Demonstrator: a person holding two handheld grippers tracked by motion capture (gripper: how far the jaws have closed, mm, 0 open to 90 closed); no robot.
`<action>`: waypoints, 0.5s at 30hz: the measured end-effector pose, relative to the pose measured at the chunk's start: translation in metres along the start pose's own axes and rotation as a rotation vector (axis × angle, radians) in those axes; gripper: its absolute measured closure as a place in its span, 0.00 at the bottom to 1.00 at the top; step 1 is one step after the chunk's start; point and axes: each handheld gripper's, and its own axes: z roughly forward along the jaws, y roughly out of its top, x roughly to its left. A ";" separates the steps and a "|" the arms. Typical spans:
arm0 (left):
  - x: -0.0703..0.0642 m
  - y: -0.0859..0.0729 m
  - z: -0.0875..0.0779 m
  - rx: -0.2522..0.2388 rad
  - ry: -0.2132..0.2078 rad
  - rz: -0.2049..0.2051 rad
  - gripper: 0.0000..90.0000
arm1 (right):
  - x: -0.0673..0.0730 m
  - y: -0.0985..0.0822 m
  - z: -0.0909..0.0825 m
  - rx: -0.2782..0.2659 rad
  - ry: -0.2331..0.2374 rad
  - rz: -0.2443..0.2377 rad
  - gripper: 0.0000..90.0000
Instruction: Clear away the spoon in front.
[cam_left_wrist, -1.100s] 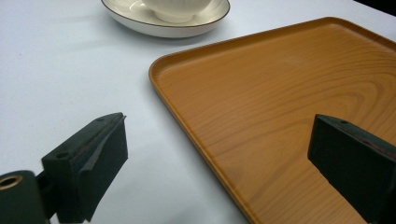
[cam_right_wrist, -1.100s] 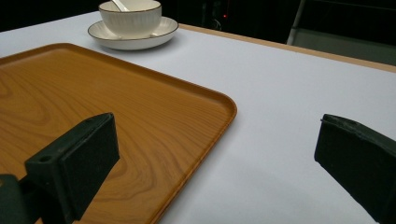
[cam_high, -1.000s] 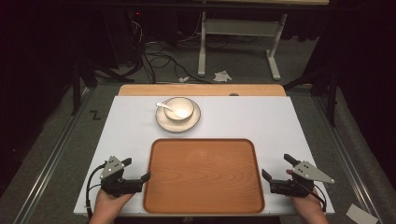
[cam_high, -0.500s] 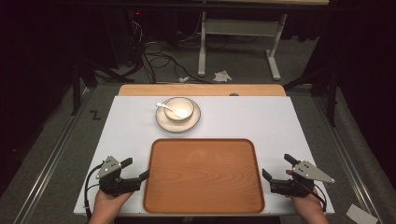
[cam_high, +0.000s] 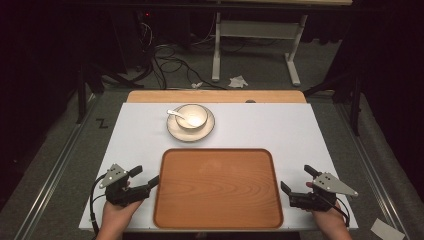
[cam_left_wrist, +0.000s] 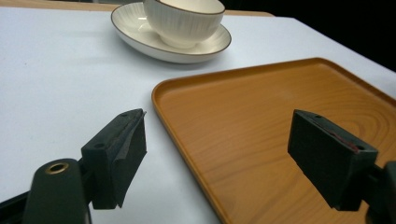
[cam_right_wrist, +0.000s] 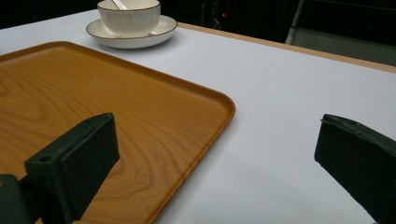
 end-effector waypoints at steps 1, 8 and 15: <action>0.000 0.000 0.000 -0.002 0.005 0.003 0.22 | 0.000 0.000 0.000 -0.001 -0.001 -0.002 0.01; 0.000 0.001 -0.002 -0.041 0.015 -0.031 0.23 | 0.000 0.000 0.000 0.001 0.003 -0.007 0.01; 0.004 0.010 0.003 -0.055 0.007 -0.065 0.23 | 0.001 0.000 0.000 0.004 -0.003 -0.010 0.01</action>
